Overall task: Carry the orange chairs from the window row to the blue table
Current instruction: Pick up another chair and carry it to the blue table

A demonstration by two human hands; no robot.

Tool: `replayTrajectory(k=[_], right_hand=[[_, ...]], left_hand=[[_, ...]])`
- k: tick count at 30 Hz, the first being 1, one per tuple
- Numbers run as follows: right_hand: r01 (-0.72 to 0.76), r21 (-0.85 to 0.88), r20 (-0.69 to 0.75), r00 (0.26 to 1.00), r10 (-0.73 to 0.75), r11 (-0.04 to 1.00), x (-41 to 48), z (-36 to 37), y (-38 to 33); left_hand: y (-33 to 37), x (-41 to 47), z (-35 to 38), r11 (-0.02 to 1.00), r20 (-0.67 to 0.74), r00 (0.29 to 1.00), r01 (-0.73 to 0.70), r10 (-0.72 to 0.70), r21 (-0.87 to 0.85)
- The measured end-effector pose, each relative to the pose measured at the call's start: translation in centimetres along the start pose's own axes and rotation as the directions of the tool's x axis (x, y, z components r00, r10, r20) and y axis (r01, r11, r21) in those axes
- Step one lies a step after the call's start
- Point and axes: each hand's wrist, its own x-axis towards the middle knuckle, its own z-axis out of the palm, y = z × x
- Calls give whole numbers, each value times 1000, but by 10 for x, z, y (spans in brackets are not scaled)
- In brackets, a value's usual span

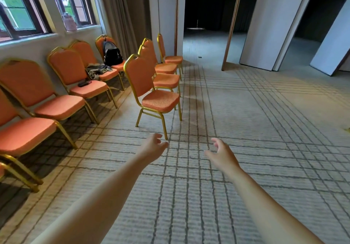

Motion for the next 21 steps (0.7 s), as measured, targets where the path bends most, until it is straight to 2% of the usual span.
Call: replayTrajectory(k=[8, 15, 17, 21], right_hand=[[54, 14, 28, 998, -54, 998, 227, 5, -38], [105, -51, 103, 990, -100, 993, 439, -15, -86], [112, -62, 112, 988, -105, 992, 463, -14, -91], [103, -66, 158, 983, -91, 992, 569, -8, -107]], left_hand=[[42, 206, -2, 999, -19, 1000, 22, -21, 30], [105, 384, -3, 997, -82, 996, 50, -45, 65], [112, 404, -2, 996, -62, 997, 56, -52, 75], [126, 517, 2, 995, -72, 994, 84, -80, 57]])
